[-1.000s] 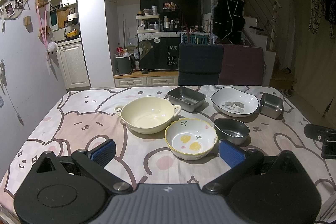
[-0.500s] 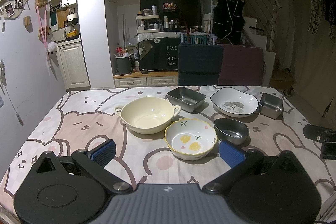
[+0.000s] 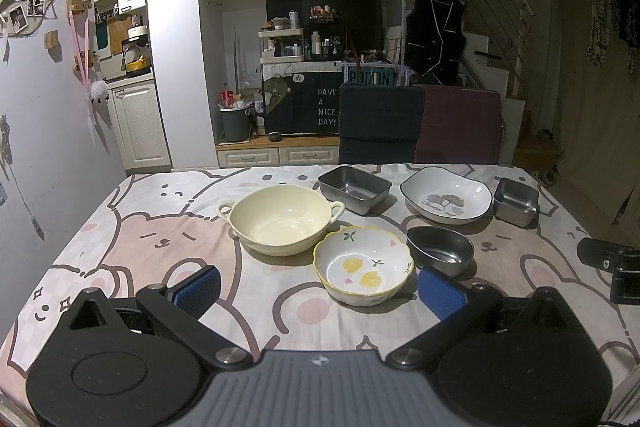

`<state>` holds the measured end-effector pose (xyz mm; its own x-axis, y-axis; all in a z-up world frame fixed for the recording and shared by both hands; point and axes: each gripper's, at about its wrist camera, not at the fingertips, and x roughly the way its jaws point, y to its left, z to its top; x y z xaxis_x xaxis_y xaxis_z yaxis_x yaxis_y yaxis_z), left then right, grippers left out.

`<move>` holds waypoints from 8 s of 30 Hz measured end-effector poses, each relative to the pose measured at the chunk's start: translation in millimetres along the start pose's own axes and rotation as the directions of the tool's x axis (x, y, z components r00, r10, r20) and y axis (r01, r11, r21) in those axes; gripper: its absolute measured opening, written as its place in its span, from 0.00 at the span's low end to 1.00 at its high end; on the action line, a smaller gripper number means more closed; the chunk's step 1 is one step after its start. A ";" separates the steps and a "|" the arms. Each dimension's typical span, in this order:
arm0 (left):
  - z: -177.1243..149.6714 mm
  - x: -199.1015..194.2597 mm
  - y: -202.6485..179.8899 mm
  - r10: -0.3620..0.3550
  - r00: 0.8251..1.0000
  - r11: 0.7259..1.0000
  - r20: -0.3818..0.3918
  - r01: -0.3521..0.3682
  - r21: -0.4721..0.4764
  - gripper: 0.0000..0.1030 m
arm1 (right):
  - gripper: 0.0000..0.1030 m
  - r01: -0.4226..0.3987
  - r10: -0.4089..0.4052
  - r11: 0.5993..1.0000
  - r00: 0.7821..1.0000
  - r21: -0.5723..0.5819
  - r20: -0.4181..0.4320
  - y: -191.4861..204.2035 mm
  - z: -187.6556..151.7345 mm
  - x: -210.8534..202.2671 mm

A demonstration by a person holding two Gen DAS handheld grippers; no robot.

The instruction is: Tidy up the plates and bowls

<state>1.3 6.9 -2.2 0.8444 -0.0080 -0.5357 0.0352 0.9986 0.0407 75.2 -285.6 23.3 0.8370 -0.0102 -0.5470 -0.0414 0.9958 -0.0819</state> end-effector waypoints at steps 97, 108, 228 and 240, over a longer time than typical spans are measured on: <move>183.4 444.8 -188.6 -0.293 0.923 0.773 -0.249 0.382 0.506 0.97 | 0.39 0.137 0.296 0.361 0.921 0.922 -0.253 -106.3 -29.2 277.7; 170.7 478.8 -177.4 -0.230 0.897 0.825 -0.377 0.385 0.413 0.54 | 0.07 0.114 0.259 0.433 0.934 0.894 -0.245 -101.4 -16.6 292.7; -60.2 189.7 -33.4 -0.390 0.726 0.920 -0.566 0.296 -0.255 0.12 | 0.09 -0.130 0.370 0.877 0.797 0.462 -0.478 -34.7 -80.1 115.4; -64.8 199.9 -42.4 -0.370 0.715 0.929 -0.594 0.281 -0.240 0.13 | 0.09 -0.115 0.356 0.892 0.774 0.437 -0.523 -37.9 -82.7 127.4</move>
<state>133.9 -33.7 -165.7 0.2730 -0.3432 -0.8987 0.1418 0.9384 -0.3152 138.3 -332.2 -112.2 0.3479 0.2993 -0.8885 0.1048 0.9293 0.3541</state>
